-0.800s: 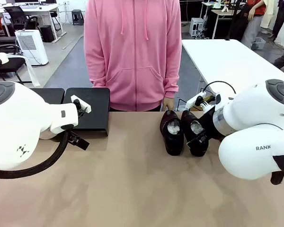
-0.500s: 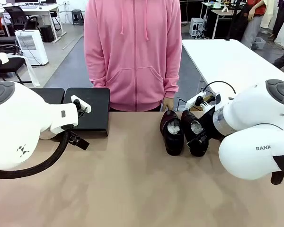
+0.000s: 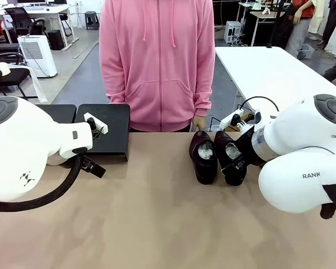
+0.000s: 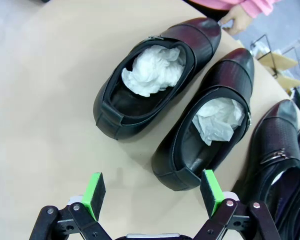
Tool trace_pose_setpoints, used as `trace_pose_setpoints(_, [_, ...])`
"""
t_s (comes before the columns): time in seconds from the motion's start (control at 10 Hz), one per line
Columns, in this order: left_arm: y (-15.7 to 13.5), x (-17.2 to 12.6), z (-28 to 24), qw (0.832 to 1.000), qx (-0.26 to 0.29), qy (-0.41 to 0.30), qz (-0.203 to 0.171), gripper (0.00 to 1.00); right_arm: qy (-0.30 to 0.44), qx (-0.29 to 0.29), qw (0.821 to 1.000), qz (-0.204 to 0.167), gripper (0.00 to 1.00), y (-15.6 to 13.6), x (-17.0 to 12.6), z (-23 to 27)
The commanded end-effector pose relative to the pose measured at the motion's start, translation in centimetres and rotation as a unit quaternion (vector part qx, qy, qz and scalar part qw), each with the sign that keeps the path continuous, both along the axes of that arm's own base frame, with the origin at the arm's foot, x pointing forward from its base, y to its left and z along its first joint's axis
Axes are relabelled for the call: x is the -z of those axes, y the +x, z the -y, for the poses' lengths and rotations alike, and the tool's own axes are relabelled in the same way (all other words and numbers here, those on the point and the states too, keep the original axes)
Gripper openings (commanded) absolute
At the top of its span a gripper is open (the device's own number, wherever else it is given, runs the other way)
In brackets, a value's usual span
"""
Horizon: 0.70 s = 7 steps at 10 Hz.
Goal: Organize the shoes by placing them on the stand.
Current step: Pick up one Shoe and place it in the middle of the table.
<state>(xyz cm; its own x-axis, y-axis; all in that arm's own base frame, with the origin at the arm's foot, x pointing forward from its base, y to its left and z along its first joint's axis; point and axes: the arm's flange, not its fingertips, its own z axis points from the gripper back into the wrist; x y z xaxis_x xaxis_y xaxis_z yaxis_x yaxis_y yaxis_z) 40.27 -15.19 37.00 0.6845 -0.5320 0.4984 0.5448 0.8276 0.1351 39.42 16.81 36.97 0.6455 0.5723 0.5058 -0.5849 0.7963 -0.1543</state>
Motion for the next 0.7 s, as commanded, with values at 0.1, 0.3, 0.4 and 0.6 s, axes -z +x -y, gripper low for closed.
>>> trace_pose_setpoints(0.1, [0.0, 0.0, 0.0, 1.000, 0.000, 0.000, 0.000, 1.00, 0.001, 0.000, 1.000, 0.001, 1.00, 0.0, -0.1, 0.0])
trace_pose_setpoints(0.3, [0.0, 0.0, 0.0, 1.000, 0.000, 0.000, 0.000, 1.00, 0.001, 0.000, 1.000, 0.001, 1.00, 0.0, -0.1, 0.0])
trace_pose_setpoints(0.4, [0.0, 0.0, 0.0, 1.000, 0.000, 0.000, 0.000, 1.00, 0.000, 0.000, 1.000, 0.000, 1.00, 0.0, 0.0, 0.0])
trace_pose_setpoints(0.6, [-0.2, -2.4, -0.8, 1.000, 0.005, -0.003, 0.016, 1.00, 0.025, 0.031, 0.999, 0.012, 1.00, 0.0, -4.5, 3.4])
